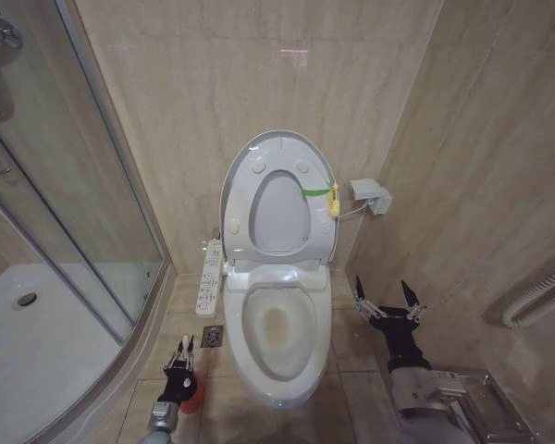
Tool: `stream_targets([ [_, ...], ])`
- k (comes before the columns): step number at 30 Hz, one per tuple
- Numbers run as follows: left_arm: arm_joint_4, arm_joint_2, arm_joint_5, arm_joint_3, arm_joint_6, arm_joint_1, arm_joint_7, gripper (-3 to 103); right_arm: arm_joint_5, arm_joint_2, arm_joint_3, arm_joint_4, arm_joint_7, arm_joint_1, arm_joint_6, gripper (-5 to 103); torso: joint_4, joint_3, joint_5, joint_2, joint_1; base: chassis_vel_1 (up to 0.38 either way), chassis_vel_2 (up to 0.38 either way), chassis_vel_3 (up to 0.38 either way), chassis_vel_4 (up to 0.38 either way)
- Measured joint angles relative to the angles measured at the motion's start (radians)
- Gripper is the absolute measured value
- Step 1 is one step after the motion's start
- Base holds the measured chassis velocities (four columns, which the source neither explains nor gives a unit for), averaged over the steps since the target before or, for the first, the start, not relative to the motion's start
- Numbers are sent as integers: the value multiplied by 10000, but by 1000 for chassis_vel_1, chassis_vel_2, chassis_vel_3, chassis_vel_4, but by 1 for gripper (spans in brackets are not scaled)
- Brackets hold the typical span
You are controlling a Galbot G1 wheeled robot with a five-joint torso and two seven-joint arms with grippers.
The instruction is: Open the toilet lid, clean the toilet bowl with a toilet brush, close the toilet lid, and flush.
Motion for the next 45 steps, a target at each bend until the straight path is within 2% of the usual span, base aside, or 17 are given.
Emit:
stream_targets([
  [6, 108, -9, 86, 17, 0, -36, -150, 21, 0, 0, 0, 0, 0, 0, 0, 100, 0, 0, 0, 0, 0, 0, 0, 0, 0],
  [8, 54, -7, 85, 20, 0, 4, -190, 18, 0, 0, 0, 0, 0, 0, 0, 100, 1, 0, 0, 0, 0, 0, 0, 0, 0],
  [14, -395, 27, 116, 14, 12, 312, -251, 18, 0, 0, 0, 0, 0, 0, 0, 100, 0, 0, 0, 0, 0, 0, 0, 0, 0],
  [15, -527, 40, 125, 7, 31, 411, -257, 42, -1, 0, 0, 0, 0, 0, 0, 100, 0, 0, 0, 0, 0, 0, 0, 0, 0],
  [21, -1617, 74, 274, -101, 266, 1191, -471, 42, 0, 0, -1, 0, 0, 0, 0, 100, 1, 0, 0, 0, 0, 0, 0, 0, 0],
  [22, -1966, 80, 398, -139, 355, 1407, -627, 69, 0, 0, 0, 0, 0, 0, 0, 100, 1, 0, -1, 0, 0, 0, 0, 0, 0],
  [25, -3289, 155, 778, -261, 702, 2119, -1180, 69, 0, 0, 0, 0, -1, 0, 1, 100, 1, 0, 0, 0, -1, 0, 0, 0, 0],
  [26, -3289, 155, 778, -261, 702, 2119, -1180, 69, 0, 0, 0, 0, -1, 0, 1, 100, 1, 0, 0, 0, -1, 0, 0, 0, 0],
  [30, -4932, 242, 1413, -669, 836, 2868, -1592, 69, 0, 0, 0, 0, -1, 0, 0, 100, 0, -1, 0, 1, -2, 0, 0, 0, 0],
  [31, -5476, 272, 1527, -818, 896, 3123, -1657, 98, 0, 0, 0, 0, 0, 0, 0, 100, 0, -1, 0, 2, -2, 0, 0, 0, 0],
  [37, -7871, 322, 1767, -1282, 1371, 4349, -1999, 98, 0, 0, -1, 0, 0, 0, 1, 100, 0, -1, 0, 2, -2, 0, 0, 0, 0],
  [38, -7871, 322, 1767, -1282, 1371, 4349, -1999, 98, 0, 0, -1, 0, 0, 0, 1, 100, 0, -1, 0, 2, -2, 0, 0, 0, 0],
  [41, -9462, 279, 1812, -1610, 1872, 5174, -2129, 100, 0, 0, -1, 0, -4, 0, 0, 100, 0, -1, -1, 2, -2, 0, 0, 0, 0],
  [42, -9462, 279, 1812, -1610, 1872, 5174, -2129, 100, 0, 0, -1, 0, -4, 0, 0, 100, 0, -1, -1, 2, -2, 0, 0, 0, 0],
  [44, -10567, 276, 1879, -1867, 2395, 5722, -2228, 100, 0, 0, 0, 0, 2, 0, 1, 100, 2, -1, -1, 2, -2, 0, 0, 0, 0],
  [45, -10567, 276, 1879, -1867, 2395, 5722, -2228, 100, 0, 0, 0, 0, 2, 0, 1, 100, 2, -1, -1, 2, -2, 0, 0, 0, 0],
])
